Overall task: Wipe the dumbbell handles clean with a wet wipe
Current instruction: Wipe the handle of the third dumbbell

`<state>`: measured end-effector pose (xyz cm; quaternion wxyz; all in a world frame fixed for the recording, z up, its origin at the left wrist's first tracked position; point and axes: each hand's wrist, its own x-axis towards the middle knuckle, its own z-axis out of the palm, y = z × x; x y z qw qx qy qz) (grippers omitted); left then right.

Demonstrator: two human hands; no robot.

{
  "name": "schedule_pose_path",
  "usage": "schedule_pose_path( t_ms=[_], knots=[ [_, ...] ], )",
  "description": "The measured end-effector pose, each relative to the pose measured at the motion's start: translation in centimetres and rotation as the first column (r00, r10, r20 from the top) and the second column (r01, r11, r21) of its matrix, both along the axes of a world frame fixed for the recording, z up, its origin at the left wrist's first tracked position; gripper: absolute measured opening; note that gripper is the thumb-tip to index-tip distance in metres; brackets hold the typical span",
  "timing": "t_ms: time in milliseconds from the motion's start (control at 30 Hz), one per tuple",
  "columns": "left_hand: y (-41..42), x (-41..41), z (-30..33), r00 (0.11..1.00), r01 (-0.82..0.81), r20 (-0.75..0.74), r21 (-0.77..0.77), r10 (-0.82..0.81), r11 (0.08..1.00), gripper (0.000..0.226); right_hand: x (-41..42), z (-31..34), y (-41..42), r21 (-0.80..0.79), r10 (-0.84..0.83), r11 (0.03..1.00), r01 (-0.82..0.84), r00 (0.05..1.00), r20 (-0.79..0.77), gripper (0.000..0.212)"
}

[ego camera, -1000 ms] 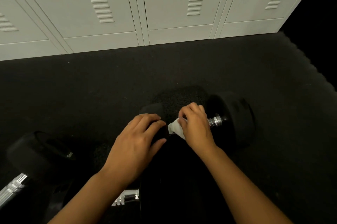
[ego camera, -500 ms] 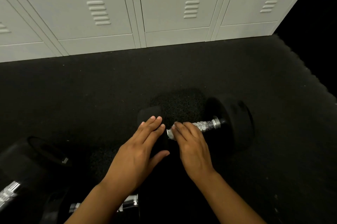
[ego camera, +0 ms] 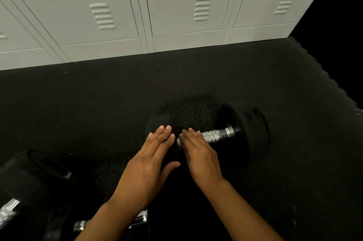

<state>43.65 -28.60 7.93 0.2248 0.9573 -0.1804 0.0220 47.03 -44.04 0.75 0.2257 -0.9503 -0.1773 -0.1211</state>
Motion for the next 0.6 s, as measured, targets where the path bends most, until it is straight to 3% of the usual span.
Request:
schedule_pose_path(
  t_ms=[133,300,467,600],
  knots=[
    [0.0,-0.1,-0.1,1.000,0.002,-0.005,-0.016,-0.002,1.000,0.059,-1.7,-0.7,-1.8,0.027,0.106,0.994,-0.108,0.993,0.049,0.035],
    [0.0,0.1,-0.5,1.000,-0.010,0.012,-0.034,0.010,0.999,0.059,-0.3,0.0,0.5,0.009,-0.050,0.999,0.049,0.999,0.022,0.029],
    [0.0,-0.1,-0.3,1.000,-0.004,0.004,-0.034,0.004,0.999,0.058,-1.2,0.3,-1.8,0.015,0.083,0.996,-0.083,0.996,0.046,0.029],
    [0.1,0.0,-0.5,1.000,-0.012,0.012,-0.035,0.012,0.999,0.058,1.3,1.9,-0.5,0.017,-0.039,0.999,0.041,0.996,-0.077,0.025]
  ],
)
